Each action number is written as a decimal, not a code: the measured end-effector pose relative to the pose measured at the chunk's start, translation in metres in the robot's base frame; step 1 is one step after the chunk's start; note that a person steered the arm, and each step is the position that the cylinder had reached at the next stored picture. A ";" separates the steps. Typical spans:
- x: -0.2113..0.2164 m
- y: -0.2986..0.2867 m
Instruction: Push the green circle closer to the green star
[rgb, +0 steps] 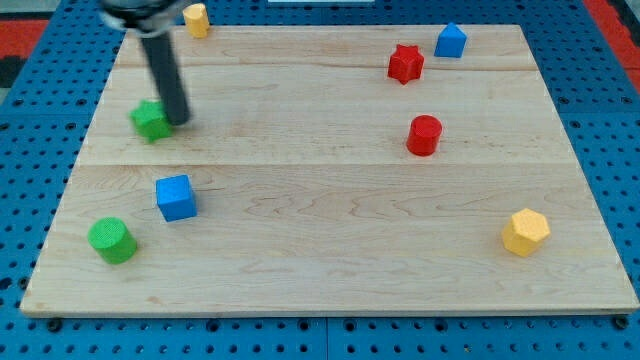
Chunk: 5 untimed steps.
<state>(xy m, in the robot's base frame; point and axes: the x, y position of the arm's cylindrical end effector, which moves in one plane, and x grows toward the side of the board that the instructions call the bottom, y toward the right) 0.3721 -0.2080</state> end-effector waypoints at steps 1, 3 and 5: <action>0.041 -0.001; 0.060 0.165; 0.203 0.065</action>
<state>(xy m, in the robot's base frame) 0.5756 -0.1431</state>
